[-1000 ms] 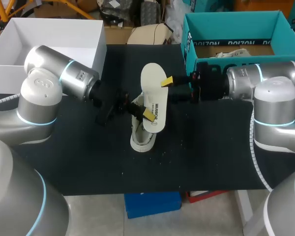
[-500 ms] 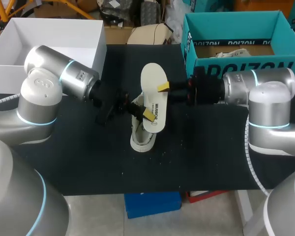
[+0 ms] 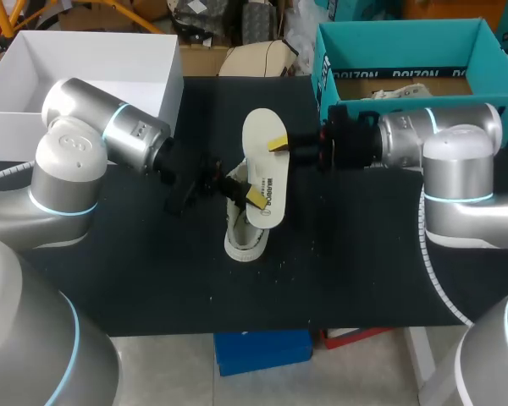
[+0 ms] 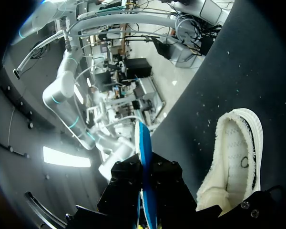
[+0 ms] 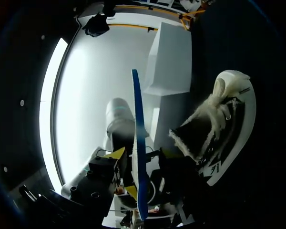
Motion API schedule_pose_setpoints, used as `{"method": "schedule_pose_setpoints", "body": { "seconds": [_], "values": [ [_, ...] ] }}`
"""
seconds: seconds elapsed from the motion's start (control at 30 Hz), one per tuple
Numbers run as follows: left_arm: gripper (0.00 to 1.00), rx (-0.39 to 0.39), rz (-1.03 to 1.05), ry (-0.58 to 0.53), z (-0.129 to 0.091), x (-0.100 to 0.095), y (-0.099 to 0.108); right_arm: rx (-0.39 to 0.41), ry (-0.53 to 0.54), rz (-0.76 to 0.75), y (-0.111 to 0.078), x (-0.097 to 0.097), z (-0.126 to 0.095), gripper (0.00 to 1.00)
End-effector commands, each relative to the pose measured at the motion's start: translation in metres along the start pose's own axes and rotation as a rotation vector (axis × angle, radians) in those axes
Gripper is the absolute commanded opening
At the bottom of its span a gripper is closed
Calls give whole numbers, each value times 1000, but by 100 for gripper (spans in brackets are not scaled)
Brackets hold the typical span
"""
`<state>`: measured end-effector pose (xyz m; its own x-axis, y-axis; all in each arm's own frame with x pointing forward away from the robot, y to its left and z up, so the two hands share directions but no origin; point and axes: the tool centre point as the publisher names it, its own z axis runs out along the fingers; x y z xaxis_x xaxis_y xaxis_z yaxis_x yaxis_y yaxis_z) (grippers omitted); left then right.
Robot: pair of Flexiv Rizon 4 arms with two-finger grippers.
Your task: Take the shoe out of the shoebox, open the shoe tongue, remove and reinsert the insole, then place the shoe into the shoebox
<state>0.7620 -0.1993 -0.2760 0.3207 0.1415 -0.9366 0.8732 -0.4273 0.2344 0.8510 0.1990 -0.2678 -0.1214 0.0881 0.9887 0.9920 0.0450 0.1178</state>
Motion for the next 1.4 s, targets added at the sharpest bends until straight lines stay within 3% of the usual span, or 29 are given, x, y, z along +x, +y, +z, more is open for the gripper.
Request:
{"method": "schedule_pose_setpoints", "body": {
  "seconds": [0.03,0.13,0.17,0.2,0.5,0.53,0.57,0.6,0.7,0.8,0.97,1.13,1.2,1.4],
  "values": [
    [0,2,1,3,0,0,0,4,-1,-1,3,-1,0,40],
    [0,2,1,3,0,0,0,4,-6,-3,4,0,-1,34],
    [0,2,1,3,0,0,0,3,-11,-6,5,0,-2,22],
    [0,2,1,3,0,0,0,5,-13,-8,6,-1,-2,0],
    [0,2,1,3,0,0,0,9,-19,-9,6,-1,-2,0],
    [0,-33,-16,36,-2,-2,1,9,-19,-9,6,-1,-2,0],
    [38,-81,-53,68,-5,-2,2,9,-19,-9,6,-1,-2,0],
    [100,-108,-58,76,-10,-4,1,9,-19,-9,6,-1,-2,0],
    [100,-168,-127,206,-17,-11,-8,9,-19,-9,6,-1,-2,0],
    [100,-180,-222,409,-24,-15,-24,9,-19,-9,6,-1,-2,0],
    [100,-185,-406,797,-39,-22,-54,9,-19,-9,6,-1,-2,0],
    [100,-215,-575,1213,-46,-32,-65,9,-19,-9,6,-1,-2,0],
    [100,-227,-602,1319,-44,-39,-65,9,-19,-9,6,-1,-2,0],
    [100,-259,-606,1449,-33,-52,-54,9,-19,-9,6,-1,-2,0]
  ]
}}
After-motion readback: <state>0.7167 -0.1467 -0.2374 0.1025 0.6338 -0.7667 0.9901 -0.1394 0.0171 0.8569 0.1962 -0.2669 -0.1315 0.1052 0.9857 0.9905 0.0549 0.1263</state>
